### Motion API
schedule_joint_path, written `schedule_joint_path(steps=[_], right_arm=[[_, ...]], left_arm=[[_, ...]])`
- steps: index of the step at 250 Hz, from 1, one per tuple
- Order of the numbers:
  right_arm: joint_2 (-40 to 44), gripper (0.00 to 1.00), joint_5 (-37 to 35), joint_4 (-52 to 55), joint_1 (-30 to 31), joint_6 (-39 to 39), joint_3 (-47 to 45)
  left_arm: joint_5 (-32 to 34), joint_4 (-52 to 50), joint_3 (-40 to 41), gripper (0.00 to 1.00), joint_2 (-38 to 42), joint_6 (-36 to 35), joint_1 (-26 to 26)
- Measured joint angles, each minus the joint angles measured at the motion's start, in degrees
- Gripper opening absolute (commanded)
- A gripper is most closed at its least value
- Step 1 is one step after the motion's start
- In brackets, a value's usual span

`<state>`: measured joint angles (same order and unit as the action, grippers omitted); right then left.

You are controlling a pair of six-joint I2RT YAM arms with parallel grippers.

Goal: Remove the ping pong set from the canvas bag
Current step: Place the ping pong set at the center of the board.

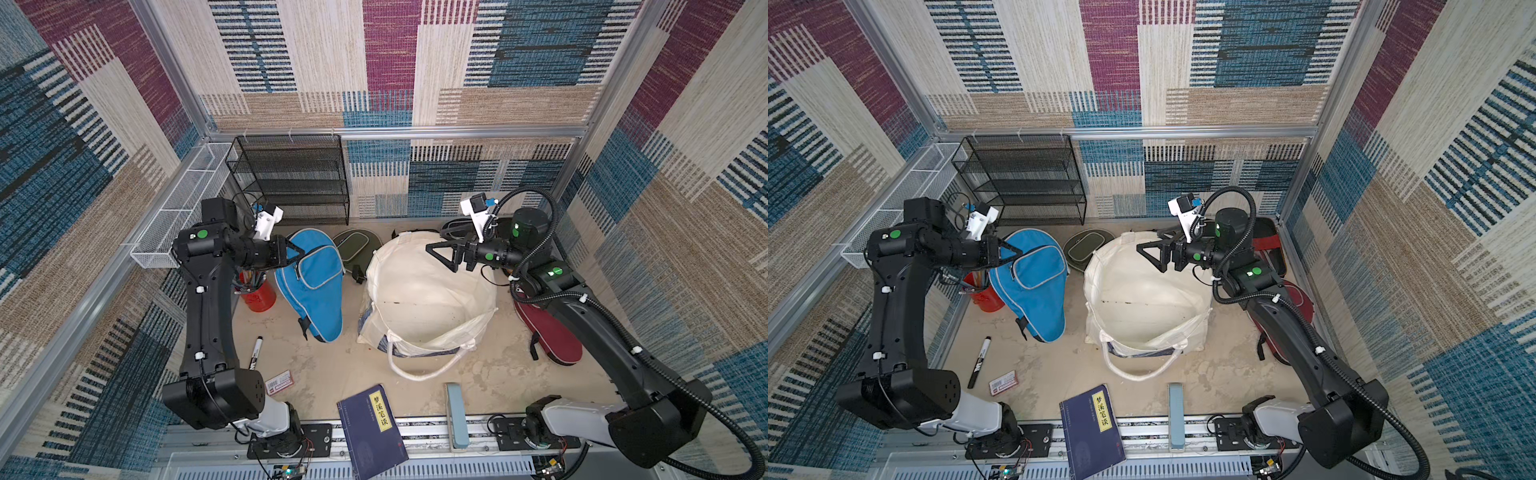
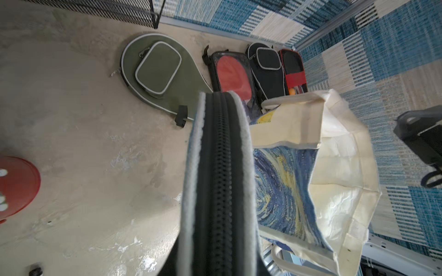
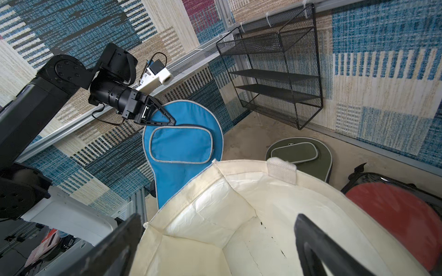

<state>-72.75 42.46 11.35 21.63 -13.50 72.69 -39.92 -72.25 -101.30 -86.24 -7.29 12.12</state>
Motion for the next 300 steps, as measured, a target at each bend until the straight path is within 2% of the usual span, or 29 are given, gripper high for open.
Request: schedule_joint_path(steps=[46,152,300], right_arm=[[-0.35,0.99,0.55,-0.11,-0.02,-0.33,-0.22],[-0.42,0.99,0.46,-0.37,-0.02,-0.63,-1.09],[-1.97,0.99,0.44,-0.33,-0.33,-0.61,-1.09]], left_arm=[[2.47,2.84,5.22,0.0,-2.05,-0.22,-2.86],[8.61,8.9,8.52,0.0,-11.45,0.07,-7.78],[12.55,10.25,12.76,0.0,-16.02,1.16,-9.14]])
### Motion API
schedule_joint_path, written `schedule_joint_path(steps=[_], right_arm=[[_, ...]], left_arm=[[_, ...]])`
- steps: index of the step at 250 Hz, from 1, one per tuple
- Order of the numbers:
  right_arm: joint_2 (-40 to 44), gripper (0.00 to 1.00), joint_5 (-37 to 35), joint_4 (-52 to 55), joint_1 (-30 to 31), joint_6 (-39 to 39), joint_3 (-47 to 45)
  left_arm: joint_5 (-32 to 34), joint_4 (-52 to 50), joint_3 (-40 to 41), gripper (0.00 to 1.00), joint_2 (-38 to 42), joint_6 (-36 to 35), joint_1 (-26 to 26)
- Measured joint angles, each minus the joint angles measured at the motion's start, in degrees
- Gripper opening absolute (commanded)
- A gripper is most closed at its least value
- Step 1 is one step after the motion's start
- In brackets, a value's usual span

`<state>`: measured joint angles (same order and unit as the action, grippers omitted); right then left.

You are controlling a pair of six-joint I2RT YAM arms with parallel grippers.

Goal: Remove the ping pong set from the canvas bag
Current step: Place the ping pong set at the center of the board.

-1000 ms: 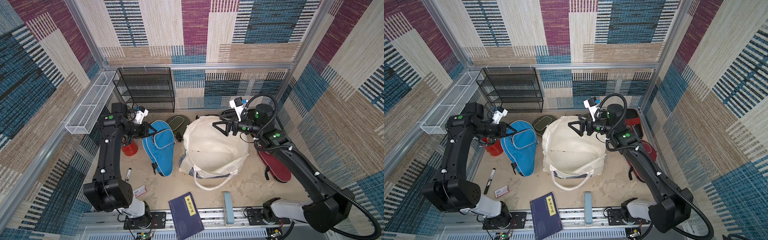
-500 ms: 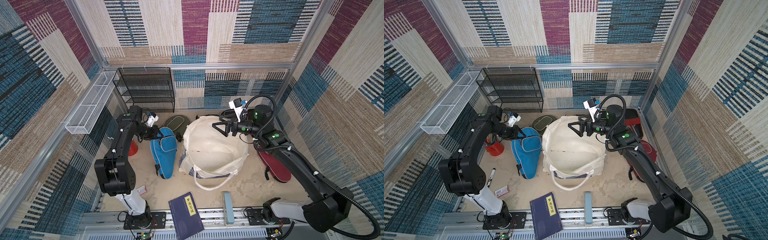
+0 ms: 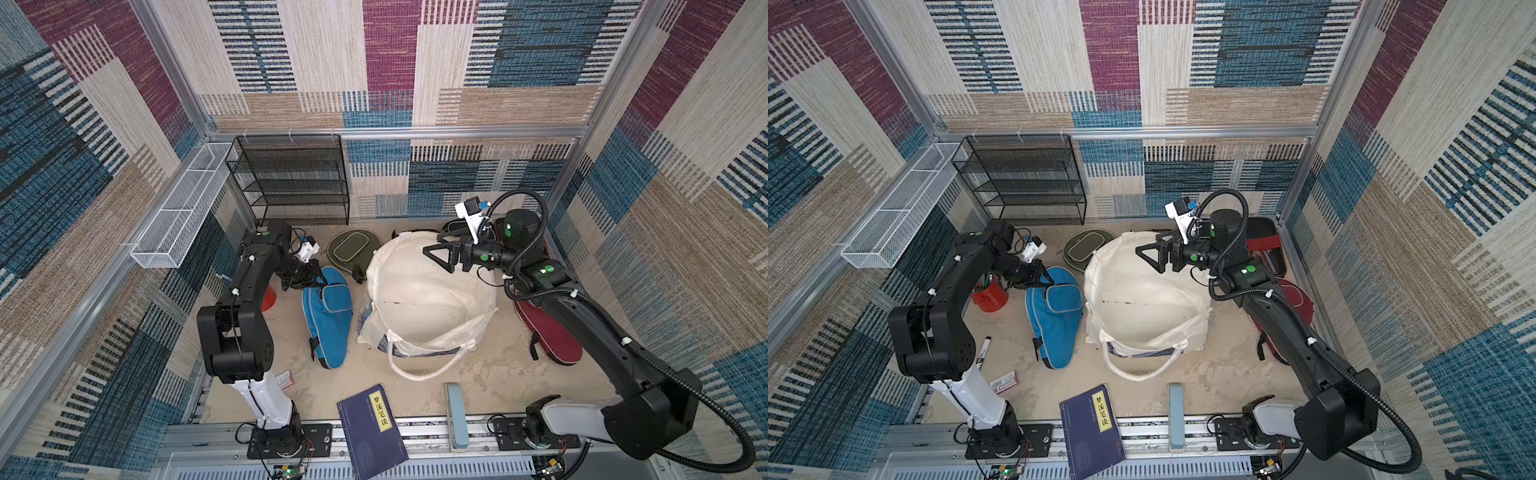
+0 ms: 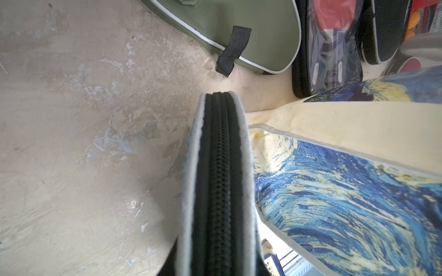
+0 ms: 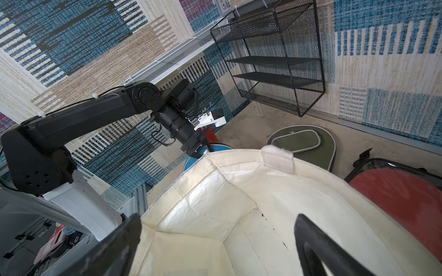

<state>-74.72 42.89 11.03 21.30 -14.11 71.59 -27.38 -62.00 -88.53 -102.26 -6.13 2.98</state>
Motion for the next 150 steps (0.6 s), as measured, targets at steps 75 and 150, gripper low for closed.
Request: schedule_joint_path(steps=[75,150], right_arm=[[-0.61,0.99,0.04,0.39,-0.04,0.02,0.26],[-0.7,0.99,0.07,0.39,-0.15,0.07,0.39]], left_arm=[[1.22,-0.02,1.05,0.19,-1.62,0.39,-0.11],[6.01,0.79,-0.52,0.43,-1.73,0.39,-0.2]])
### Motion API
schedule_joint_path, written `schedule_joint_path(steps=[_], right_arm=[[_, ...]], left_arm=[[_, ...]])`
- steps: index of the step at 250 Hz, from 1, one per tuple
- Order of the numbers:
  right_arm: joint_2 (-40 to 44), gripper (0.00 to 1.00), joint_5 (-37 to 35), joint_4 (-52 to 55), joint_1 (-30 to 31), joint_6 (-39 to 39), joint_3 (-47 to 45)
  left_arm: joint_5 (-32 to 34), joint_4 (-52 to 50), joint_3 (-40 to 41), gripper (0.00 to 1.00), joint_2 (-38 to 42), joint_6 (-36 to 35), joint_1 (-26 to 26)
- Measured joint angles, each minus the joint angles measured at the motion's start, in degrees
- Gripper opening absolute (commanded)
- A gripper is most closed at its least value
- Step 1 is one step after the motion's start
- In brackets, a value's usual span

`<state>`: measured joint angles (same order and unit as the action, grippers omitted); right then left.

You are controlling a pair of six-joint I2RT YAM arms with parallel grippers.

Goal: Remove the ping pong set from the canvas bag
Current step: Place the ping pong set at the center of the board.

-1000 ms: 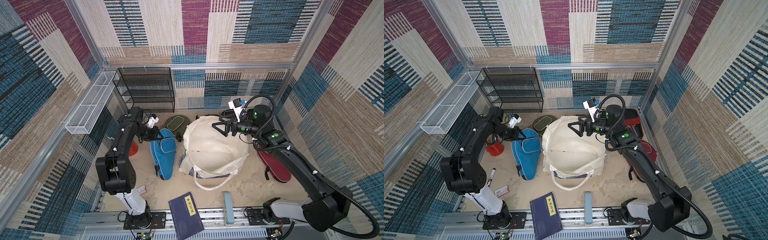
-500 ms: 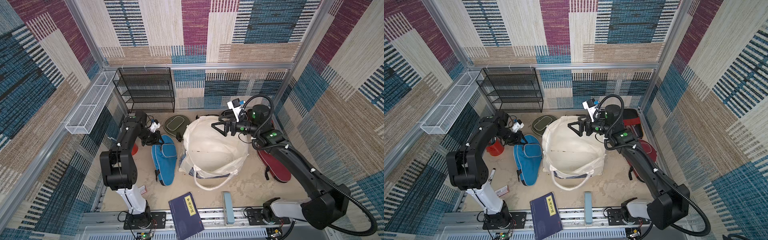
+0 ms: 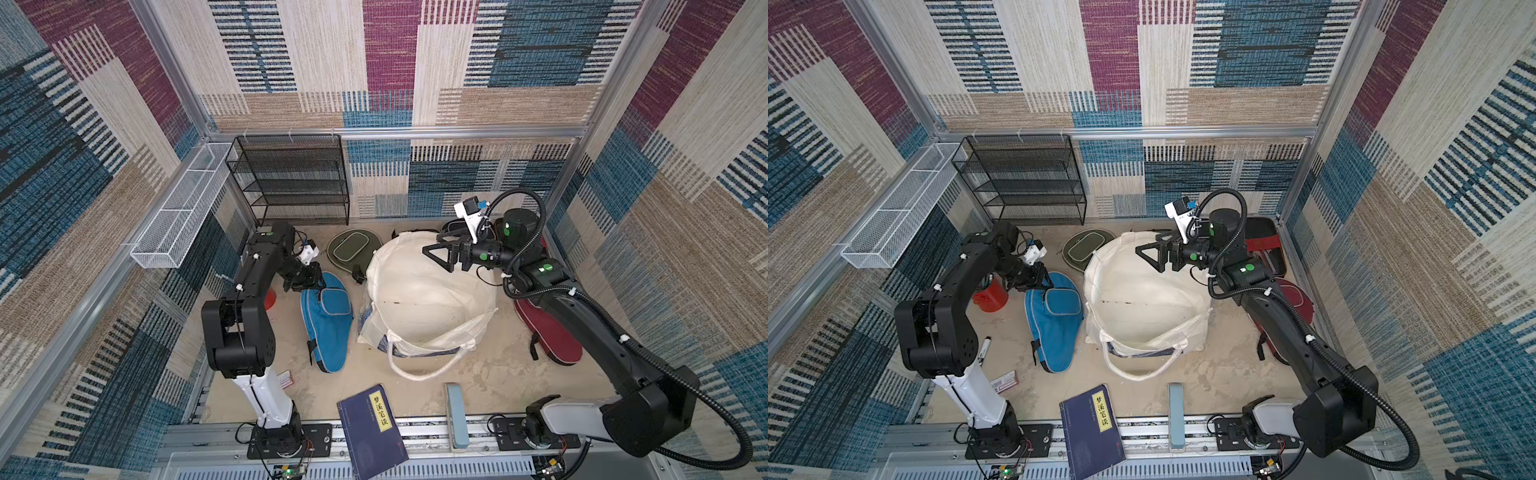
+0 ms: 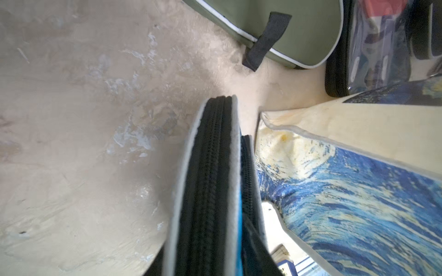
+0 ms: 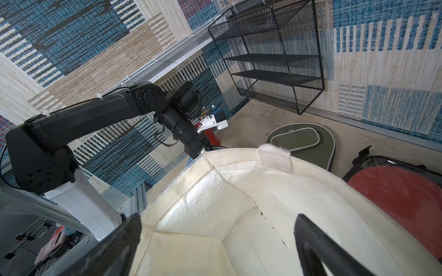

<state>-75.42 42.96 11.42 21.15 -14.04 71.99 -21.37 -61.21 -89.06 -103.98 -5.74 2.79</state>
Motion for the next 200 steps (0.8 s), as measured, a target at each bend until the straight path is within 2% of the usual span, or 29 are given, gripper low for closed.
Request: schedule_joint_path(steps=[98,200], right_arm=[[0.46,0.99,0.02,0.0,-0.24,0.61,-0.11],[0.98,0.99,-0.04,0.04,-0.5,0.83,-0.35]], left_arm=[[2.86,0.96,-2.19,0.53,-1.03,-0.02,0.04],[3.37,1.29,-7.15,0.57,1.36,-0.31,-0.24]])
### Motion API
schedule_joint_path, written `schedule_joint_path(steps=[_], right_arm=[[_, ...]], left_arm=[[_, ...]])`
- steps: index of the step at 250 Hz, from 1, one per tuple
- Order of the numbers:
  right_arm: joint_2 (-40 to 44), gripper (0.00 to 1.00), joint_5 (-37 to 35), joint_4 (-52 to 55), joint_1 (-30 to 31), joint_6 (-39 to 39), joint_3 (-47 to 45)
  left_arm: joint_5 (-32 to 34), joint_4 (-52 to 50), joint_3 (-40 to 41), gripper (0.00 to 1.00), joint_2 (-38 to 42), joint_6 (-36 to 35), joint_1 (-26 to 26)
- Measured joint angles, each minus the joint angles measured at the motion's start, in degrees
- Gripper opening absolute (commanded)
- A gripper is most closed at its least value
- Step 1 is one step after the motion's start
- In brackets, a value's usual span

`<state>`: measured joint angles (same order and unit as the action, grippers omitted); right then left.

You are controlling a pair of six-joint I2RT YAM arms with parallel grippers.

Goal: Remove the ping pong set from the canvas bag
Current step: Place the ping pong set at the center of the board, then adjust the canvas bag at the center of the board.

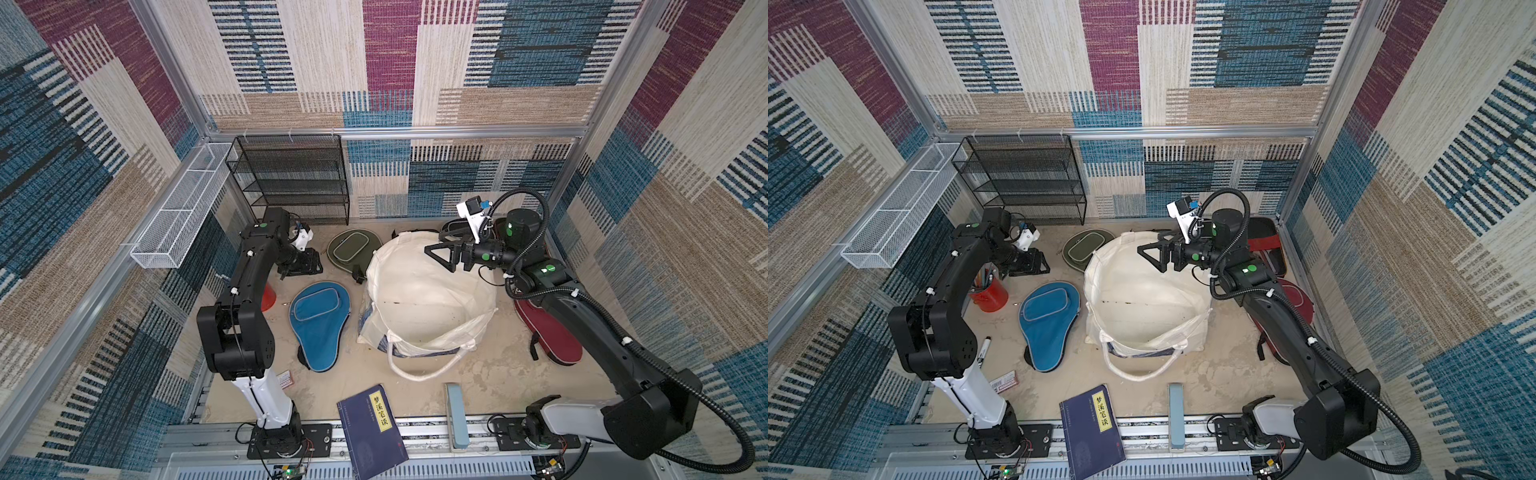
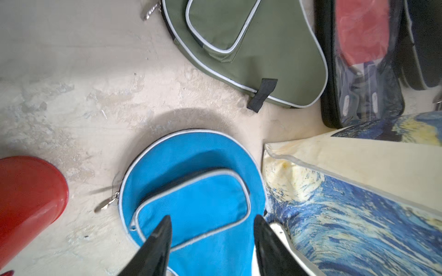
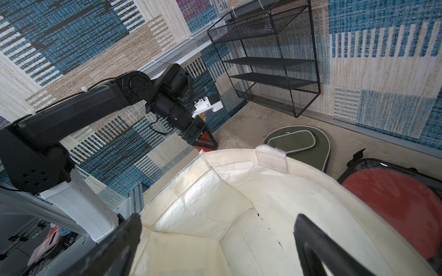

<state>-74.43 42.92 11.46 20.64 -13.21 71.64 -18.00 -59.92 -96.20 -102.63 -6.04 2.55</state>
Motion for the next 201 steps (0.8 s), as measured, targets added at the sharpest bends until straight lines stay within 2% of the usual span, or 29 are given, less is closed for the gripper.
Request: schedule_joint_path(steps=[62,98,127,152,184,201], right_arm=[[1.09,0.99,-0.81,0.7,-0.09,0.85,-0.04],[1.79,0.99,-3.8,3.06,-0.09,2.05,-0.04],[2.05,0.99,-6.6,5.4,-0.09,3.39,-0.66],[2.08,0.99,-8.92,7.63,-0.09,4.28,-1.44],[2.36,0.99,-10.56,9.81,-0.09,5.07,-2.32],[2.69,0.99,-11.1,10.6,-0.09,5.35,-2.62]], left_arm=[[-1.49,-0.02,-3.48,0.58,5.6,-0.42,-3.56],[-4.44,0.22,-5.6,0.62,11.69,-0.22,-8.96],[-6.19,0.39,-5.55,0.62,14.82,0.5,-15.45],[-6.43,0.35,-4.63,0.62,15.3,1.75,-20.61],[-5.86,0.17,-4.28,0.62,13.88,3.34,-24.65],[-4.33,0.13,-4.7,0.58,11.89,4.13,-26.58]])
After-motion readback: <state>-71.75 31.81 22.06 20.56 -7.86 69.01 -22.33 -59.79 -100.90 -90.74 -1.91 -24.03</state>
